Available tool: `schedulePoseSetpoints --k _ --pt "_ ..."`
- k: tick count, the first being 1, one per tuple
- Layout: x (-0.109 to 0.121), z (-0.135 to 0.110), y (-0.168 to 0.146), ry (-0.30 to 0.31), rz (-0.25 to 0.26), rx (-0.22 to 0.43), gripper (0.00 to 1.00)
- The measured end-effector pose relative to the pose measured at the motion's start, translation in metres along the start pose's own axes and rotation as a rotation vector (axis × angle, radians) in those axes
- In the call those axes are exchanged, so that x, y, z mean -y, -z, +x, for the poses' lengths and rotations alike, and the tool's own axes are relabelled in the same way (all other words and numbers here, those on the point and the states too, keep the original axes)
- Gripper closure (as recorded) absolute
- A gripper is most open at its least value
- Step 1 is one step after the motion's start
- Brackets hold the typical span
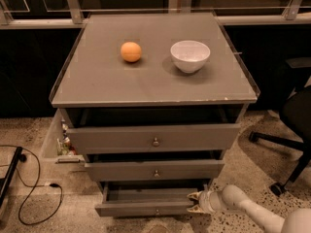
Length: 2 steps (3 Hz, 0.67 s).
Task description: Open bottom drawer
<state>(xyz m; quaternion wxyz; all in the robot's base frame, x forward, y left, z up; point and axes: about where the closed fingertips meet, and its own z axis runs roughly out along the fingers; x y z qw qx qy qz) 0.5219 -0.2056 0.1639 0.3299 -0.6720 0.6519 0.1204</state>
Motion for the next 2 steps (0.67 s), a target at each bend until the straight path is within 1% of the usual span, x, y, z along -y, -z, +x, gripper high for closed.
schedulePoseSetpoints --k 1,2 --pt "-0.014 -0.002 0.008 0.038 0.008 -0.010 0.12" --pt "-0.058 0.010 0.028 0.073 -0.005 -0.011 0.14"
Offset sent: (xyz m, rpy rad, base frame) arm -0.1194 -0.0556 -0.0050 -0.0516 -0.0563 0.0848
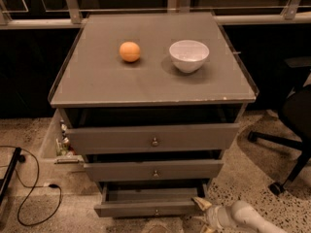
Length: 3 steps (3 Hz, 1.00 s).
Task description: Open bottom drawer
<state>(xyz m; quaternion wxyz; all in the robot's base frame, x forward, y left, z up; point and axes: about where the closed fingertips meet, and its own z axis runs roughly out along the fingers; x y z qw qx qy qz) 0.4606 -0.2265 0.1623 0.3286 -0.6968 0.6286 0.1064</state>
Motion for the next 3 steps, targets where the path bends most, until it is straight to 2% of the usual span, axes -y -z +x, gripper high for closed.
schedulePoseSetpoints --k 1,2,3 --pt "-0.0464 0.0111 0.0216 0.021 -0.007 -0.003 0.38" --pt "-0.0497 0.0133 0.0244 0.017 -0.002 -0.004 0.34" --pt "-0.0479 0.0103 0.0283 0.018 -0.001 -0.004 0.11"
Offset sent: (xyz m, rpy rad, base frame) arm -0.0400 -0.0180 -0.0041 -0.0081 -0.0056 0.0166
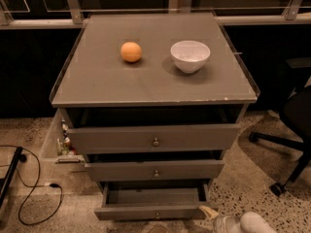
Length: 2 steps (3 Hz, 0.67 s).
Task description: Open bottom drawer
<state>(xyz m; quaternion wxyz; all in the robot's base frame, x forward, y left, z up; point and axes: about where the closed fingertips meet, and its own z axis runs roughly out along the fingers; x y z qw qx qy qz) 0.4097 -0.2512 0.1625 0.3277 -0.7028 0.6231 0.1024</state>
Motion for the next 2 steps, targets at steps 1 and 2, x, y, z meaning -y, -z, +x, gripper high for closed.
schedulePoseSetpoints --k 1,2 --pt "0.011 -0.015 -0.002 0.039 -0.006 0.004 0.00" --pt "0.043 -0.052 -0.011 0.128 -0.015 0.007 0.00"
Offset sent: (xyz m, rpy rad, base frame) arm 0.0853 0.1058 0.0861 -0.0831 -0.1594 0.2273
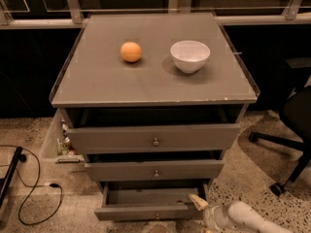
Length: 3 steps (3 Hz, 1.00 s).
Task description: Open bottom drawer
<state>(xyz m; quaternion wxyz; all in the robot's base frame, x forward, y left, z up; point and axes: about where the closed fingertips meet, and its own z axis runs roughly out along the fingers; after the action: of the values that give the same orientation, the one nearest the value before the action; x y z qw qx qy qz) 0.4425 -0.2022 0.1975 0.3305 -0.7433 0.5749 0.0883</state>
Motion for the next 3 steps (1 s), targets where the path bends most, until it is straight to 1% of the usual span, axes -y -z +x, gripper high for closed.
schedulePoseSetpoints --k 1,2,3 --pt "0.000 0.000 0.000 0.000 0.000 0.000 0.00" --pt "0.010 0.018 -0.014 -0.031 0.008 -0.017 0.00" --pt "0.022 0.041 -0.035 -0.090 0.007 -0.035 0.00"
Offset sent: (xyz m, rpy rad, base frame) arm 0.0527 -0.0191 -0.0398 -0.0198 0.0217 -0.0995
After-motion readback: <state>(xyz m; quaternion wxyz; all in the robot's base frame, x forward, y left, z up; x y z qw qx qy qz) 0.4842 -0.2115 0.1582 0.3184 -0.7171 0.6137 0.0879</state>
